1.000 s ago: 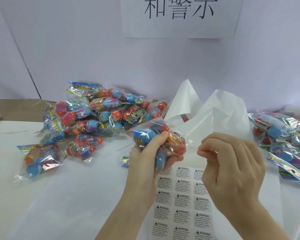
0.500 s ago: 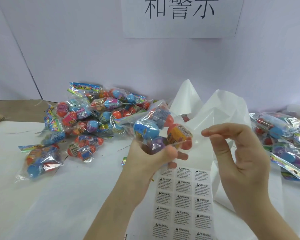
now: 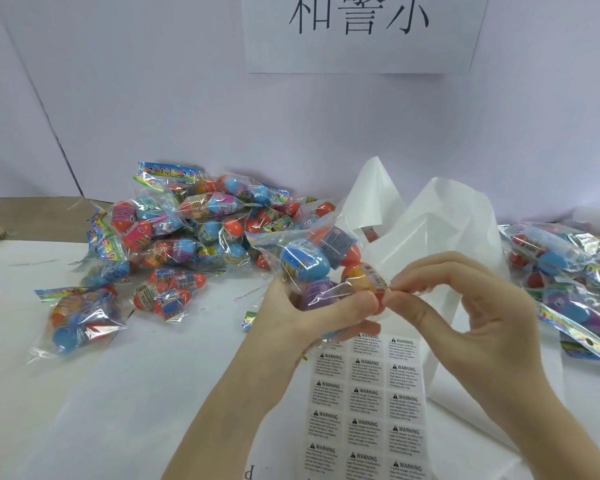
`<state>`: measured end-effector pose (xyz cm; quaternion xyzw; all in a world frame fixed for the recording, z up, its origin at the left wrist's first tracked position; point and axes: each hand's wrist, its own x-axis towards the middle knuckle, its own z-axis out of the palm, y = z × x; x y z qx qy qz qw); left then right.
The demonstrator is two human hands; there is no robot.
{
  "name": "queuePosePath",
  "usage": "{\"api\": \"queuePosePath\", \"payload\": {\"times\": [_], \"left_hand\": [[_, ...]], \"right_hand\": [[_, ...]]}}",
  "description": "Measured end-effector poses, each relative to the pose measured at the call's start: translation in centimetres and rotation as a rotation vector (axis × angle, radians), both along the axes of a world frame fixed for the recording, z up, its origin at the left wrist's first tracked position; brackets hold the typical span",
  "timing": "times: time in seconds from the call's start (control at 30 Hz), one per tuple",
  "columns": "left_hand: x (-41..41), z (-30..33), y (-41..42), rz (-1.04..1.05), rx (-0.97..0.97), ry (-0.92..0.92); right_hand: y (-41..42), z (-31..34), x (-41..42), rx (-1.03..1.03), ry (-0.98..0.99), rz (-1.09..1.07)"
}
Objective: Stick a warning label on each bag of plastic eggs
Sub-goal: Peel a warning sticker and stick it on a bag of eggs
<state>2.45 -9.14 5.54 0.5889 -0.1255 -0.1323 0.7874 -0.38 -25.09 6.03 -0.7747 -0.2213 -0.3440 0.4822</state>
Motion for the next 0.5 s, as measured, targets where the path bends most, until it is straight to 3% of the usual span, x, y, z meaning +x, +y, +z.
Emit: {"api": "queuePosePath", "payload": {"times": [0.27, 0.5], "left_hand": [[0.1, -0.1, 0.8, 0.004, 0.2, -0.081], [0.0, 0.1, 1.1, -0.054, 0.17, -0.124]], "right_hand": [[-0.2, 0.0, -0.2, 0.119, 0.192, 0.044], [-0.8, 0.4, 0.1, 0.342, 0.516, 0.214]]}}
